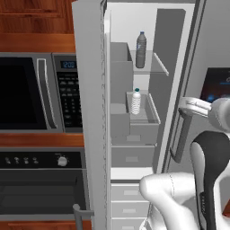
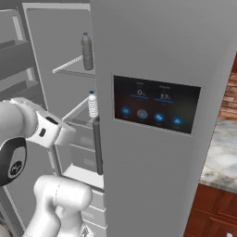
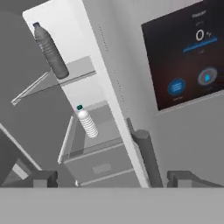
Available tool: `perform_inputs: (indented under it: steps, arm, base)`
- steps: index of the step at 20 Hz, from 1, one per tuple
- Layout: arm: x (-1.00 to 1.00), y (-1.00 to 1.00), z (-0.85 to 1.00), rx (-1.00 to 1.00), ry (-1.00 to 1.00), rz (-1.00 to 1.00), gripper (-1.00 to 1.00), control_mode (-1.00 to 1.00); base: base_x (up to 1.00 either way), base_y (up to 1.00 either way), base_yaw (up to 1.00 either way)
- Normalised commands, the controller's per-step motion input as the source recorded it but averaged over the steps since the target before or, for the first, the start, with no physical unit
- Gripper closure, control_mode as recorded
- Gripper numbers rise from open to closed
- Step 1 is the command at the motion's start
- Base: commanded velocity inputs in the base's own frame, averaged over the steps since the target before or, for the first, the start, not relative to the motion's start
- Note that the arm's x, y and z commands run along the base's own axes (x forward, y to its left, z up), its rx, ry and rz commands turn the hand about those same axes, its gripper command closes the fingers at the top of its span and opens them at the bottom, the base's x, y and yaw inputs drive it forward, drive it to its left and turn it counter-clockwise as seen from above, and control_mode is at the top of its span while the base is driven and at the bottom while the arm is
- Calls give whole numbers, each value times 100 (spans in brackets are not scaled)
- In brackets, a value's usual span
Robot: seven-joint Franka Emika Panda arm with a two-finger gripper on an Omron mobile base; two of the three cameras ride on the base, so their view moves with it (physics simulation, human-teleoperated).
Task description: Take the bottled waters from the counter and place them in the freezer to freeze. Close the freezer door after placing the bottles.
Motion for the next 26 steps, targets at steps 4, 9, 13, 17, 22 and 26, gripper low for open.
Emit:
perform_inputs:
  steps: [4,9,13,17,22,26]
  arm:
    - [22,4,-3,-48,57,-2,-100,-100]
    - [3,-1,0,4,31,-2,-100,-100]
    - [-3,-2,-11,12,-1,1,-100,-100]
    - [-18,-3,-32,18,0,12,-100,-100]
    - [-7,14,-11,-7,3,5,-100,-100]
    - [0,1,-23,-9,1,4,-100,-100]
  base:
    - [0,0,0]
    - [0,0,0]
    - [0,0,0]
    - [0,0,0]
    - [0,0,0]
    - [0,0,0]
